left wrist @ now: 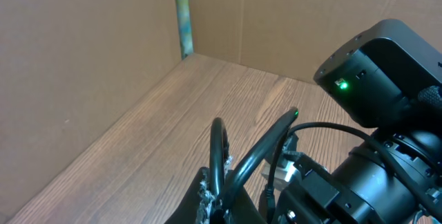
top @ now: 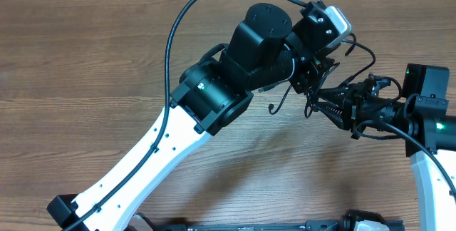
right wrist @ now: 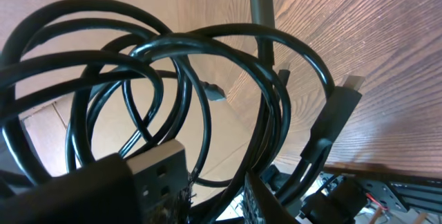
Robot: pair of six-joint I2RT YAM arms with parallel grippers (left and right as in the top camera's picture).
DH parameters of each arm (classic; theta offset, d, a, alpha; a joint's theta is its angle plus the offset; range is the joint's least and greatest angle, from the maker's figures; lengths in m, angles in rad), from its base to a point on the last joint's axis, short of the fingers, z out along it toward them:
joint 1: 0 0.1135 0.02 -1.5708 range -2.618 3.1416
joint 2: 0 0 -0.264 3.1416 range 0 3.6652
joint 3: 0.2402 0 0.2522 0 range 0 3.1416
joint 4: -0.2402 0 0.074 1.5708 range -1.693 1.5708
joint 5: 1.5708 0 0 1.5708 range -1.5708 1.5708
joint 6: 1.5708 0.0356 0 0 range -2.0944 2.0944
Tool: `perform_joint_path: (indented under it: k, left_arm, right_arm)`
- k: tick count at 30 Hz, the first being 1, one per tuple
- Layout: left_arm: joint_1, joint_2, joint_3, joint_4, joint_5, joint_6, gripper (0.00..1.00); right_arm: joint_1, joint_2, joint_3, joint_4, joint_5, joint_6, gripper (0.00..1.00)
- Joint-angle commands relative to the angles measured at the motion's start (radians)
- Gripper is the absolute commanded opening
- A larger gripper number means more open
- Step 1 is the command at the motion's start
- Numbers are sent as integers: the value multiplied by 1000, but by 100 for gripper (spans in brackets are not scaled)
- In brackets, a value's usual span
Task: Untangle cables
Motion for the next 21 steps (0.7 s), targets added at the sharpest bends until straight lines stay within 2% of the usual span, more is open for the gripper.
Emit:
perform_joint_path:
  k: [1,12,21]
  left_arm:
    - [-14,-2,13,12,25,-11,4]
    - [-27,-2,13,9,26,-21,4]
    - [-28,-2,13,-12,25,-36,4]
  right_arm:
    - [5,-6,19,6,-8,8,25]
    - [5,36,19,12,-2,8,23]
    - [5,55,19,13,-2,8,13]
